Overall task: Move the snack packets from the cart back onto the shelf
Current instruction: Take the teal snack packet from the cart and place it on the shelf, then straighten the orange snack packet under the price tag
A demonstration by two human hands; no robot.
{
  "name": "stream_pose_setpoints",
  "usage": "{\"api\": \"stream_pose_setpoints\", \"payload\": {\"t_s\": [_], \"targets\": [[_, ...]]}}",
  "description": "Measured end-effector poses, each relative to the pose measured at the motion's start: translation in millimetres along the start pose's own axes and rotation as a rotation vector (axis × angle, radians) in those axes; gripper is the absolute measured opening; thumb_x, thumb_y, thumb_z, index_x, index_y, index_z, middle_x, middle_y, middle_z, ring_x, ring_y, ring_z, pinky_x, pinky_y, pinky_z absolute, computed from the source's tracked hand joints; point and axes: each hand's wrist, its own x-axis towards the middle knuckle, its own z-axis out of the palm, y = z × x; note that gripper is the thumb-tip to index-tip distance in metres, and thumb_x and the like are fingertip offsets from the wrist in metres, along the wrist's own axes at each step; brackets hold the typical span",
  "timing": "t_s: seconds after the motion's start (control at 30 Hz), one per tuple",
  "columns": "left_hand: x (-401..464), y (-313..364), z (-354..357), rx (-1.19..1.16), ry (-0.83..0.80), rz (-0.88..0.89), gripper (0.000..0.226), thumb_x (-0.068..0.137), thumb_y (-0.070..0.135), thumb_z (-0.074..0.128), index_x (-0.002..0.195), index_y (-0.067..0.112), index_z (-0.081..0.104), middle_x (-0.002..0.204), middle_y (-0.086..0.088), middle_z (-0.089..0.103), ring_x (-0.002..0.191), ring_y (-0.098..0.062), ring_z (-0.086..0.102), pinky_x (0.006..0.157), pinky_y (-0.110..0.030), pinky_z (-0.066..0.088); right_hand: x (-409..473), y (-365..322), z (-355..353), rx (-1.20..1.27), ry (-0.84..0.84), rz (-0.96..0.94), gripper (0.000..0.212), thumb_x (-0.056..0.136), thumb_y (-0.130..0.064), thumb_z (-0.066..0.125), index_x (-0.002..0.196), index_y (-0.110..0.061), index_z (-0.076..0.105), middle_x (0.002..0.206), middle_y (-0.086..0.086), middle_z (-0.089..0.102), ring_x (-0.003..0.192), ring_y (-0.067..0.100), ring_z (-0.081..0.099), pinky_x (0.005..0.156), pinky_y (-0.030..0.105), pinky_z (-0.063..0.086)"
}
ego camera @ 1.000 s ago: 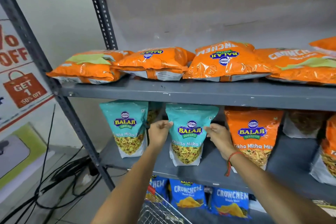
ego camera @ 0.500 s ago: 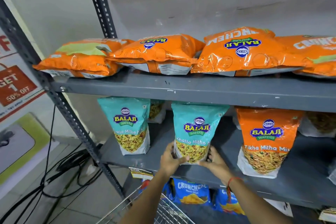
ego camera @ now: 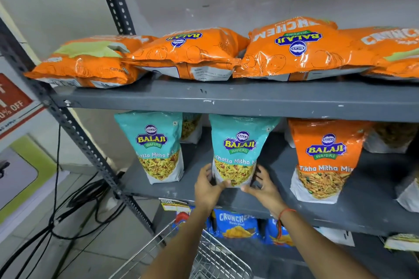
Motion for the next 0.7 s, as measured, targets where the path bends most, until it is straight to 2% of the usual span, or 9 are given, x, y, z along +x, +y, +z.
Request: {"api": "stream_pose_setpoints", "payload": {"t_s": [0.1,0.2,0.3,0.4,0.5,0.53,0.6,0.67,0.7], "targets": [[-20.7,21.9,2.7,0.19,0.194,0.122,0.054,0.071,0.036,0.08,0.116,0.024,0.054,0.106,0.006,0.064,0.099,-0.013,0.062,0.087,-0.035,0.054,-24.9,-6.1,-7.6,-0.004,0.05,-0.016,0.099,0.067,-0.017,0.082,0.147,-0.026,0.024,0.151,0.01,0.034,0.139,0.023,0.033,0.105,0.036,0.039],[-38.8,52.0,14.3,0.225,0.209,0.241,0.039,0.075,0.035,0.077,0.107,0.03,0.056,0.097,0.005,0.068,0.085,-0.011,0.065,0.079,-0.033,0.055,-60.1,-17.7,-23.7,0.006,0.131,-0.072,0.092,0.069,-0.023,0.081,0.144,-0.028,0.029,0.152,0.007,0.034,0.139,0.022,0.034,0.108,0.042,0.04],[-62.7,78.9,42.8,0.214,0.118,0.302,0.033,0.077,0.032,0.073,0.107,0.027,0.059,0.086,0.006,0.068,0.074,-0.006,0.064,0.074,-0.027,0.051,-96.3,-25.3,-47.4,0.013,0.235,-0.139,0.082,0.073,-0.018,0.078,0.142,-0.023,0.035,0.147,0.002,0.038,0.134,0.02,0.038,0.108,0.042,0.04],[-84.8,91.2,77.2,0.195,0.004,0.332,0.037,0.075,0.031,0.076,0.108,0.023,0.063,0.089,0.001,0.07,0.081,-0.014,0.066,0.077,-0.031,0.054,-122.3,-26.4,-74.5,0.012,0.365,-0.154,0.067,0.075,-0.013,0.075,0.134,-0.023,0.044,0.134,-0.001,0.051,0.125,0.02,0.048,0.098,0.038,0.048],[-100.2,84.6,109.2,0.196,-0.116,0.262,0.042,0.074,0.029,0.078,0.112,0.02,0.063,0.089,0.0,0.068,0.086,-0.021,0.068,0.082,-0.038,0.057,-138.1,-20.6,-101.7,0.085,0.495,-0.126,0.06,0.078,0.001,0.069,0.131,-0.014,0.047,0.125,0.008,0.055,0.118,0.024,0.052,0.078,0.013,0.051],[-103.2,79.6,118.9,0.2,-0.154,0.231,0.043,0.072,0.029,0.077,0.111,0.019,0.063,0.091,-0.002,0.069,0.088,-0.023,0.068,0.083,-0.042,0.057,-142.4,-19.3,-110.6,0.094,0.522,-0.106,0.059,0.078,0.002,0.069,0.132,-0.01,0.047,0.126,0.012,0.054,0.117,0.026,0.053,0.074,0.012,0.05],[-107.4,70.3,135.1,0.218,-0.226,0.179,0.045,0.068,0.031,0.077,0.11,0.018,0.065,0.097,-0.009,0.073,0.092,-0.027,0.069,0.084,-0.043,0.057,-144.8,-11.6,-129.2,0.088,0.534,-0.061,0.06,0.079,-0.002,0.069,0.133,-0.009,0.045,0.13,0.017,0.053,0.116,0.03,0.054,0.081,0.021,0.05],[-109.9,65.5,148.4,0.225,-0.3,0.103,0.04,0.072,0.024,0.078,0.109,0.017,0.065,0.103,-0.01,0.073,0.09,-0.023,0.068,0.083,-0.033,0.057,-142.3,-2.2,-147.4,0.057,0.519,-0.021,0.062,0.081,-0.008,0.069,0.136,-0.01,0.042,0.131,0.018,0.053,0.113,0.028,0.055,0.09,0.033,0.047],[-108.1,63.5,154.2,0.193,-0.326,0.052,0.036,0.075,0.018,0.077,0.107,0.018,0.063,0.103,-0.007,0.071,0.086,-0.02,0.066,0.078,-0.027,0.056,-139.5,3.0,-155.5,0.047,0.51,0.003,0.065,0.08,-0.011,0.07,0.138,-0.011,0.04,0.132,0.019,0.052,0.112,0.026,0.054,0.091,0.034,0.045]]}}
